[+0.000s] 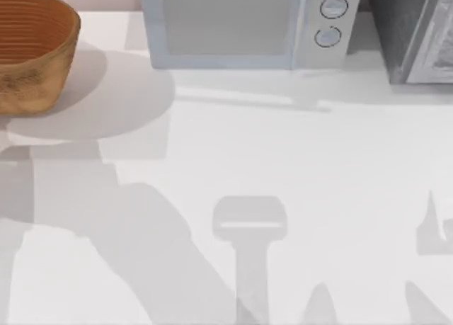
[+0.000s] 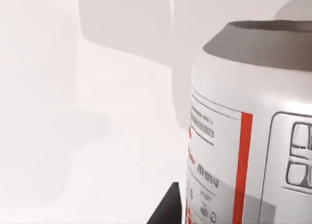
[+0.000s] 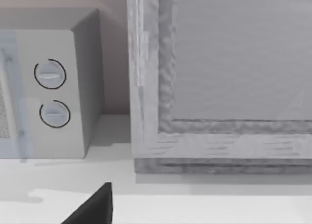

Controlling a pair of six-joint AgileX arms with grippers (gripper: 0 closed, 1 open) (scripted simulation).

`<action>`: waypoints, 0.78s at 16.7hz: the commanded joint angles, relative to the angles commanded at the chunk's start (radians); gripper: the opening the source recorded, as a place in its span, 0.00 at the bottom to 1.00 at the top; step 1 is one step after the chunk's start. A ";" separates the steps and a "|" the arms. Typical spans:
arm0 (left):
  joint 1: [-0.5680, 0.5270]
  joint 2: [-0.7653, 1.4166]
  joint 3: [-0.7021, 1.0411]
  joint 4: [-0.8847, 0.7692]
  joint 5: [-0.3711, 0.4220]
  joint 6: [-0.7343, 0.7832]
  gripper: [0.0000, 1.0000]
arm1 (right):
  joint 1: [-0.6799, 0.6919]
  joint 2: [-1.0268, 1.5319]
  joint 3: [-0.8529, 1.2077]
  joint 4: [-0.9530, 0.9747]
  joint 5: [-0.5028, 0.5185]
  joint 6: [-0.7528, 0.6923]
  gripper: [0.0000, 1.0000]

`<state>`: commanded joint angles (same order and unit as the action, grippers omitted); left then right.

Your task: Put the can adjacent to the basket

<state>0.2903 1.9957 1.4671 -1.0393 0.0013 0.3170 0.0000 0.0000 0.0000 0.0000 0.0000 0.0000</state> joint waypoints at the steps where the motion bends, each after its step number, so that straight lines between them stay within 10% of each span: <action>1: 0.000 0.000 0.000 0.000 0.000 0.000 0.53 | 0.000 0.000 0.000 0.000 0.000 0.000 1.00; 7: 0.000 0.000 0.000 0.000 0.000 0.000 0.98 | 0.000 0.000 0.000 0.000 0.000 0.000 1.00; 13: 0.000 0.000 0.000 0.000 0.000 0.000 1.00 | 0.000 0.000 0.000 0.000 0.000 0.000 1.00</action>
<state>0.2903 1.9957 1.4671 -1.0393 0.0013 0.3170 0.0000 0.0000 0.0000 0.0000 0.0000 0.0000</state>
